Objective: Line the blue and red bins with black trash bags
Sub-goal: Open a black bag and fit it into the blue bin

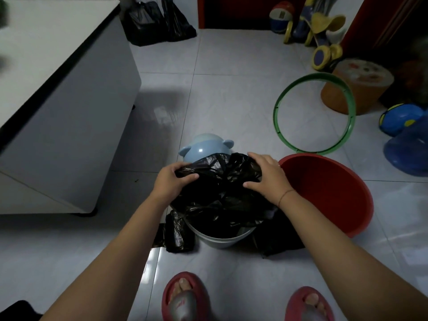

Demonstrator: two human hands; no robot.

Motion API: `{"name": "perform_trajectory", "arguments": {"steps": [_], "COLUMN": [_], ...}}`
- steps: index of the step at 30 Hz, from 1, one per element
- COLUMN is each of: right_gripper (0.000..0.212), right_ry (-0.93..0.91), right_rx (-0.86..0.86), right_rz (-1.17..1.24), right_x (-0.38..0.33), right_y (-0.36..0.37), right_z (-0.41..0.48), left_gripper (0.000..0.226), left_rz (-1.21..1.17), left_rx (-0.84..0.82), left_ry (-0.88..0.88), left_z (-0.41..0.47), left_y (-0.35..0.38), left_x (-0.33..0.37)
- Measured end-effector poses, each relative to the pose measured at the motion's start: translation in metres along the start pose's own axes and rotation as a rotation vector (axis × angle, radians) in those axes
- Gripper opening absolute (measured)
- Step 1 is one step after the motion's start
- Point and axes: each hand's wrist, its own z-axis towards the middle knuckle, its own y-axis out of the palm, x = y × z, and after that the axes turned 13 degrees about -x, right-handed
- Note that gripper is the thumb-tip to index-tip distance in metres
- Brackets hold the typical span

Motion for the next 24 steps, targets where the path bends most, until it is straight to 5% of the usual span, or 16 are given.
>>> {"name": "perform_trajectory", "arguments": {"steps": [7, 11, 15, 24], "right_gripper": [0.038, 0.026, 0.022, 0.030], "right_ry": [0.043, 0.159, 0.269, 0.459], "right_rx": [0.005, 0.073, 0.200, 0.081], "right_rz": [0.074, 0.313, 0.649, 0.264], "right_x": [0.015, 0.013, 0.012, 0.012], "right_y": [0.007, 0.004, 0.000, 0.006], "right_z": [0.027, 0.050, 0.074, 0.105], "left_gripper": [0.006, 0.030, 0.040, 0.052], "left_rz": [-0.220, -0.529, -0.455, -0.471], "left_rx": [0.029, 0.162, 0.335, 0.304], "left_ry": [-0.027, -0.221, -0.401, -0.690], "left_z": [0.026, 0.040, 0.058, 0.065], "left_y": [0.002, 0.003, 0.000, -0.004], "left_x": [0.008, 0.007, -0.006, -0.059]}}
